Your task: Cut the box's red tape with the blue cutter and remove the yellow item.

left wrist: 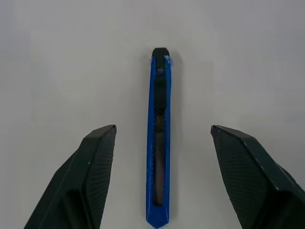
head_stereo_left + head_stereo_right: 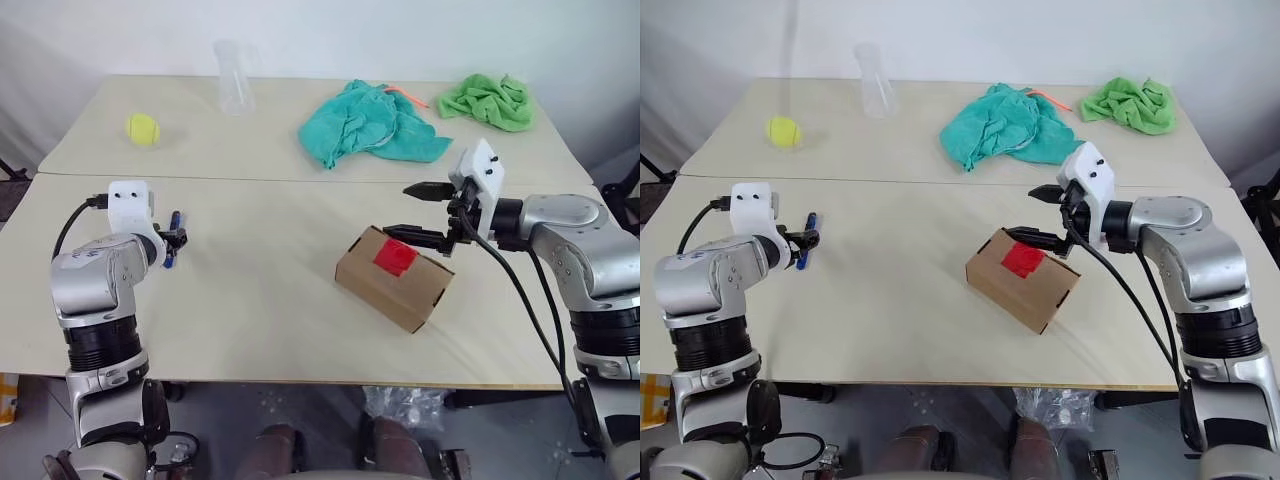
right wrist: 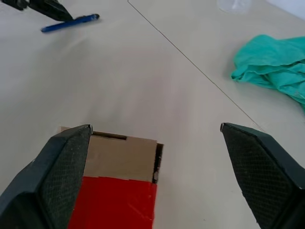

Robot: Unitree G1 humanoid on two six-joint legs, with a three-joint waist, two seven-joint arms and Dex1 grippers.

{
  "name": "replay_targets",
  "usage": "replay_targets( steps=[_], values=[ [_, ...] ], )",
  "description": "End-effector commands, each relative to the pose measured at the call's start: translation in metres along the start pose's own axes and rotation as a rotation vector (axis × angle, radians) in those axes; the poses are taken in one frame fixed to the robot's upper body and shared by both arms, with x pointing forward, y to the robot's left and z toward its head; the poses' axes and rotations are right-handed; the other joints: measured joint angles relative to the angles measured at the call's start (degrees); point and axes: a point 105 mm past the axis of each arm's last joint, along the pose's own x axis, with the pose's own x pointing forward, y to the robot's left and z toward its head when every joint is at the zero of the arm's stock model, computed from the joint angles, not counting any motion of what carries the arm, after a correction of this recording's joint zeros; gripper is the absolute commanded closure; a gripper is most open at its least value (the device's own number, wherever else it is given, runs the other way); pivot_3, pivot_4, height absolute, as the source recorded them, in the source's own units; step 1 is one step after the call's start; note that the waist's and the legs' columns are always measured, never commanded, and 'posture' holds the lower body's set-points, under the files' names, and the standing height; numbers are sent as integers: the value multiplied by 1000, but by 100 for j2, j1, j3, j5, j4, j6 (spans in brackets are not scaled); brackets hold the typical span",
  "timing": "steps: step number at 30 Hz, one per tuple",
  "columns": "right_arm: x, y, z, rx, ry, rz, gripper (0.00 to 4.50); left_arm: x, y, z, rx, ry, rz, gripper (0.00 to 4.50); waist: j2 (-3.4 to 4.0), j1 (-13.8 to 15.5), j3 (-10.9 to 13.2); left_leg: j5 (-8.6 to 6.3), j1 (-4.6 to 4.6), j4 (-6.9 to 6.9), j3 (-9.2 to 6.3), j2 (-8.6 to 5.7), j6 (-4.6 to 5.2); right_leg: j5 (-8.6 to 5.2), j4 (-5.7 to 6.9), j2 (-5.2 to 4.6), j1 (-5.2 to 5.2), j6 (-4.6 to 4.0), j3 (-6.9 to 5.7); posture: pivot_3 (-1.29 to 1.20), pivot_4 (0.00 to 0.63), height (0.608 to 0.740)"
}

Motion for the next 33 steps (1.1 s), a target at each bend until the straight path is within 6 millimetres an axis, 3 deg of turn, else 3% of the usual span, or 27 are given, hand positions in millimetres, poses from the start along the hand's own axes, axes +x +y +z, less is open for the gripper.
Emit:
replay_targets(
  steps=[1, 23, 26, 31, 33],
  values=[
    [-9, -3, 13, -41, -35, -25, 0, -4, 6, 5, 2, -15, 36, 1938, 0, 0, 0, 0, 0, 0, 0, 0, 0, 0, 0, 0, 0, 0, 0, 0, 150, 740],
    [-14, -2, 6, -59, 11, -46, 0, 19, 11, -40, -27, 157, -2, 1938, 7, 7, -4, 8, 24, 1, 4, -1, -13, -1, 18, -6, 12, -2, 7, 0, 150, 740],
    [-14, -2, 7, -62, 9, -46, 0, 20, 13, -44, -29, 183, 10, 2507, 9, 3, -5, 10, 29, 1, 4, -1, -18, -2, 25, -6, 12, -5, 9, 0, 150, 740],
    [-13, -3, 8, -68, 9, -45, 0, 19, 16, -48, -15, 211, 13, 3911, 19, -11, -11, 12, 32, 1, 4, 1, -21, -2, 30, -5, 11, -9, 10, 0, 150, 740],
    [-14, -3, 8, -70, 10, -46, 0, 19, 18, -48, -14, 212, 13, 3911, 21, -27, -13, 13, 34, 0, 6, 3, -22, -2, 31, -5, 10, -11, 13, 0, 150, 740]
  ],
)
